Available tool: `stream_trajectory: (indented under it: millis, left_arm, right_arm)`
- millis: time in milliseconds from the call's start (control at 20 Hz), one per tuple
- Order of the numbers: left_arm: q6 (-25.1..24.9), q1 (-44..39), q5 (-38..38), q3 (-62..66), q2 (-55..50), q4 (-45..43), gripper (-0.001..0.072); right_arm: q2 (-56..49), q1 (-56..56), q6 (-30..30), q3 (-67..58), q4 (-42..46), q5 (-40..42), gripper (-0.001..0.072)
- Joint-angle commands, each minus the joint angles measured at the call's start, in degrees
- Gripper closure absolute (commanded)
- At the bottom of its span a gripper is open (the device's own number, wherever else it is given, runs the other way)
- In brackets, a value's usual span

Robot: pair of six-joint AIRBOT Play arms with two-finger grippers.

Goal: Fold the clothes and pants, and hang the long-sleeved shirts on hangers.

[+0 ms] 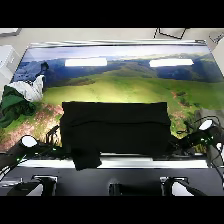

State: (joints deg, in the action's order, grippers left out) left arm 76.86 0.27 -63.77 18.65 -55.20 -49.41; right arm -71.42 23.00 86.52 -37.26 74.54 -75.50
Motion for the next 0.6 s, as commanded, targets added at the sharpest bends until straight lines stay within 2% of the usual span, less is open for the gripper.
stream_trajectory:
  millis: [0,250,350,450,550]
  left_arm:
    - [0.6,1.1,-1.4,0.1,1.8,-0.3,0.0671]
    - [-1.4,5.5,-4.6,7.2,2.0,-1.4,0.0671]
    - [-0.6,6.6,-4.9,14.6,1.6,-3.8,0.0674]
    - [0.7,6.4,-2.0,21.9,-1.2,-4.3,0.0673]
    - [0.7,6.4,-1.6,29.6,-7.6,-4.2,0.0674]
  right_arm:
    - [-0.1,0.0,-0.5,0.4,-1.1,2.4,0.0657]
    - [2.0,0.0,-6.4,-4.4,-1.5,-3.1,0.0669]
    - [2.9,-0.1,-4.1,-11.6,-3.0,-4.4,0.0669]
    - [2.4,-1.1,-1.4,-17.9,-6.0,-3.2,0.067]
    - [-0.2,-5.1,0.6,-23.0,-2.2,-0.1,0.0669]
